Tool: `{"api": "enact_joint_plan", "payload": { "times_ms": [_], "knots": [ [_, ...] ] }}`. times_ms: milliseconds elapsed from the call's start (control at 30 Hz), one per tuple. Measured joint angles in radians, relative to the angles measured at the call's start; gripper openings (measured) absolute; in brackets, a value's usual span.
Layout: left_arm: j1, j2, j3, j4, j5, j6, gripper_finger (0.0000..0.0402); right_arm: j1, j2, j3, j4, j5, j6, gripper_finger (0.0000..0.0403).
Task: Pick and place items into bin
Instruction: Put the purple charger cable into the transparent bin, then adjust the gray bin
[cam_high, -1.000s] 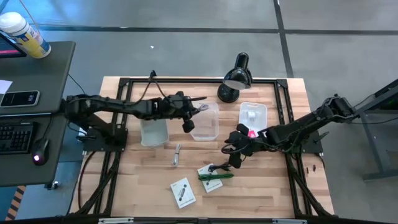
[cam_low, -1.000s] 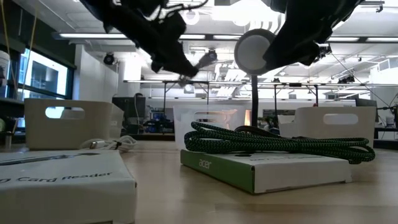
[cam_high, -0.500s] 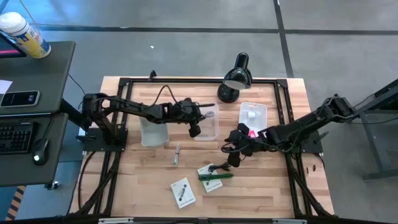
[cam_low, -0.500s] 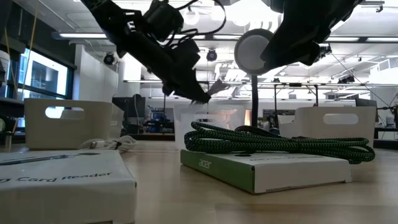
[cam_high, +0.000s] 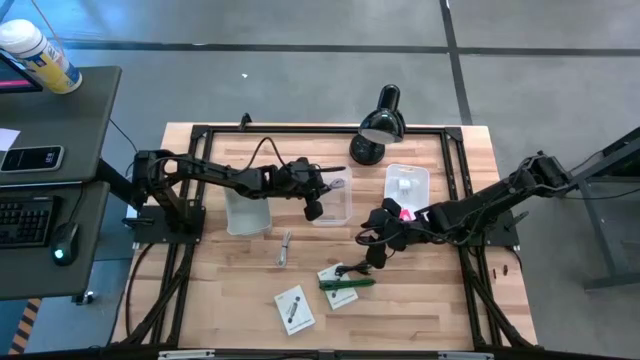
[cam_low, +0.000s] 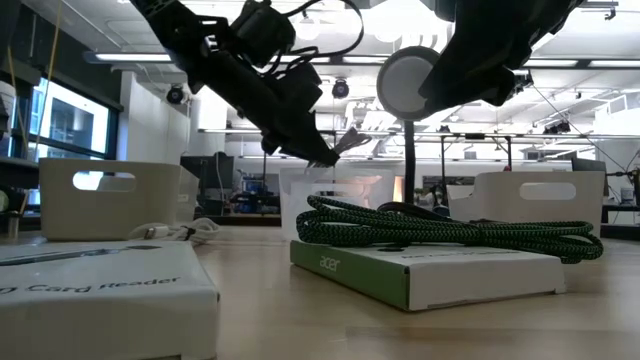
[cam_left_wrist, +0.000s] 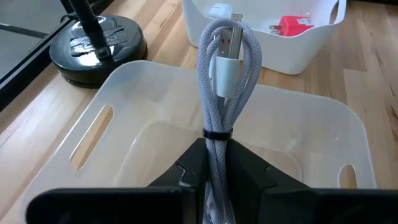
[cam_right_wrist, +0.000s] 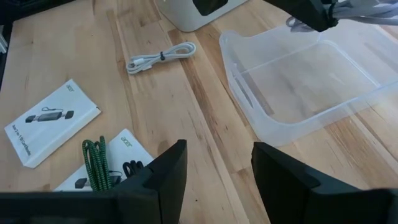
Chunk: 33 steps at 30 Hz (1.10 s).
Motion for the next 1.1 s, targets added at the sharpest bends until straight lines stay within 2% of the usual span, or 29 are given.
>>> {"api": "enact_joint_plan", "payload": {
  "times_ms": [267,433,567,833,1000,1100],
  "knots": [
    [0.000,0.000,0.000,0.001,-0.002,0.000,0.0083,0.000,0.000,0.000,0.000,0.000,0.000,0.0169],
    [0.000,0.000,0.000,0.001,-0.001,-0.002,0.0094,0.000,0.000,0.000,0.000,-0.001,0.000,0.0169],
    [0.000,-0.014,0.000,0.001,0.122,-0.004,0.0094,0.000,0.000,0.000,0.000,-0.005,0.002,0.0169],
    [-0.002,-0.098,0.000,-0.045,0.471,-0.005,0.0082,0.000,0.000,0.000,-0.002,-0.003,0.001,0.0169],
    [-0.011,-0.159,0.000,-0.120,0.710,-0.050,0.0072,0.000,0.000,0.000,-0.002,-0.002,0.000,0.0169],
    [-0.046,-0.188,0.000,-0.198,0.800,-0.054,0.0066,0.000,0.000,0.000,-0.002,0.000,0.000,0.0169]
  ]
}}
